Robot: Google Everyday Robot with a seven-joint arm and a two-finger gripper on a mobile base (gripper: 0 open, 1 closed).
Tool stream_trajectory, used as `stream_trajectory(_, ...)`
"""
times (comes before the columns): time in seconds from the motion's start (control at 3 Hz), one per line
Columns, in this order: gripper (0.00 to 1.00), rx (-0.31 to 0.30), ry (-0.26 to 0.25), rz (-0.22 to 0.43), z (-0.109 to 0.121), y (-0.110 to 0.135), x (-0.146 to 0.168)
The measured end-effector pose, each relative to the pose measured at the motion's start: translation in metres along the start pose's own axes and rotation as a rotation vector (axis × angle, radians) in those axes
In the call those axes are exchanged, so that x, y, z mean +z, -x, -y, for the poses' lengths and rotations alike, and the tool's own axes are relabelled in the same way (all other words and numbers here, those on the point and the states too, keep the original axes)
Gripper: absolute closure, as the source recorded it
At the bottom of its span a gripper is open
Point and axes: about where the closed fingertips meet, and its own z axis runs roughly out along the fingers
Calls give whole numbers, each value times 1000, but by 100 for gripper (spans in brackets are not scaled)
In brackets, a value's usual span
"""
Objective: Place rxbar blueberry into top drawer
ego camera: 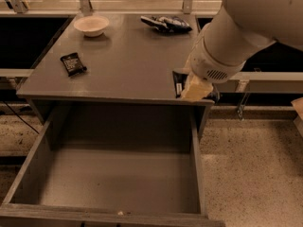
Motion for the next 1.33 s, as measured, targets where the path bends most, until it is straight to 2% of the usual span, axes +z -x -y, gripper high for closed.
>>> stream_trajectory(0.67, 100, -18, 57, 33, -36, 7, 12)
stream_trajectory(1.0, 100, -53, 106, 34, -54, 15, 28)
stream_trajectory(1.33, 100, -53, 106, 34, -55, 16, 28)
